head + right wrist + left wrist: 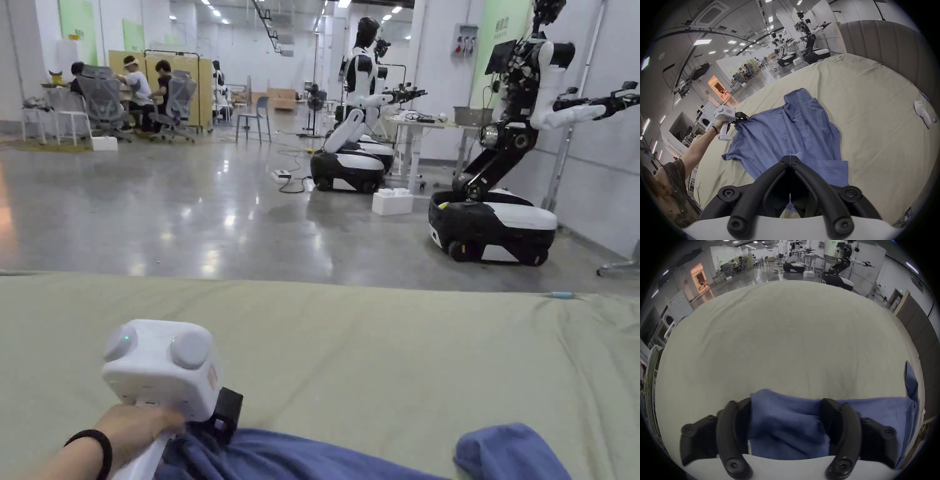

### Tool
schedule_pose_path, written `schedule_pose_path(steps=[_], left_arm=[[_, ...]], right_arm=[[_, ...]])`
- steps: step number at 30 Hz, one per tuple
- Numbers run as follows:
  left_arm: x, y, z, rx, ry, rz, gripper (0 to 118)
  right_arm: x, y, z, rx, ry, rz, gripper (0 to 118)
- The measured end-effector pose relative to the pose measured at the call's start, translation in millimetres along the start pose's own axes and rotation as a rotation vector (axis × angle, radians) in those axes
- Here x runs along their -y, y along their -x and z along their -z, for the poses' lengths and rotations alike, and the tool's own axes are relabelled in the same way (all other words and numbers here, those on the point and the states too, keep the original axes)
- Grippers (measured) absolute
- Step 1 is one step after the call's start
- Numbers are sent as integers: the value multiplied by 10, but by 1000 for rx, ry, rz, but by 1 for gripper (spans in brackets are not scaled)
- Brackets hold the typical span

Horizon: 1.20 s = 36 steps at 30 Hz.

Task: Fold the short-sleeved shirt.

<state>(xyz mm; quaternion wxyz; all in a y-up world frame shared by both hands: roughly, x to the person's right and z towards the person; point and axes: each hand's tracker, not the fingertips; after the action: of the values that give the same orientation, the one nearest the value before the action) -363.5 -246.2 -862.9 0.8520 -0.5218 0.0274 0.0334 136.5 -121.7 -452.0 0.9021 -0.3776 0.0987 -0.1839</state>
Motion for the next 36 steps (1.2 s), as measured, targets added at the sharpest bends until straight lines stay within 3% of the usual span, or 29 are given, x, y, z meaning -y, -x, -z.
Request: schedule_pose_path(steps=[1,2,3,4,7,9,10,11,13,14,19,25,27,28,29,30,32,34,36], left_arm=[[44,-10,-88,4,-8,-14,74],[103,-19,-166,26,-25,8,53],[172,-20,-237,78,-28,30,20],[257,8,-297,140,-15,24,8],[495,57,-338,263,56,-12,7],[638,39,-332,228,33,-7,7],[642,46,-327,226,-4,2,7],[624,60,-295,229,10,-12,7],[645,26,-249,234,39,-86,7],[646,15,-238,232,43,-95,7],[672,-289,-325,104,8,83,7],[636,-435,-313,27,10,141,7],[661,-459,-324,17,3,142,7],[667,-433,-315,12,-4,141,7],[685,-442,-323,6,-13,138,7],[701,-456,-333,-1,-22,135,7],[742,-488,-364,-31,-45,129,7],[771,-543,-452,-59,-64,159,7],[803,-510,-595,-36,-71,162,7]], right_arm=[[-78,-69,32,0,4,-9,2],[-130,-61,53,-2,10,-23,2],[-185,-49,79,2,12,-38,2],[-263,-29,116,19,13,-65,2],[-618,-14,332,67,-24,-158,2],[-894,-32,558,79,-89,-172,2],[-1044,-55,700,63,-120,-160,15],[-1200,-90,858,35,-144,-144,42],[-1487,-210,1244,39,-124,-131,109],[-1611,-274,1457,55,-84,-125,111],[-1867,-602,2340,279,103,-85,99],[-1723,-775,2935,341,304,-58,96],[-1663,-672,2983,353,340,-129,73],[-1631,-571,2961,422,310,-221,57],[-1623,-484,2925,407,307,-285,36],[-1636,-432,2897,352,318,-307,7],[-1654,-310,2842,401,353,-296,7],[-1655,-266,2776,364,367,-287,6],[-1651,-247,2665,295,372,-229,6]])
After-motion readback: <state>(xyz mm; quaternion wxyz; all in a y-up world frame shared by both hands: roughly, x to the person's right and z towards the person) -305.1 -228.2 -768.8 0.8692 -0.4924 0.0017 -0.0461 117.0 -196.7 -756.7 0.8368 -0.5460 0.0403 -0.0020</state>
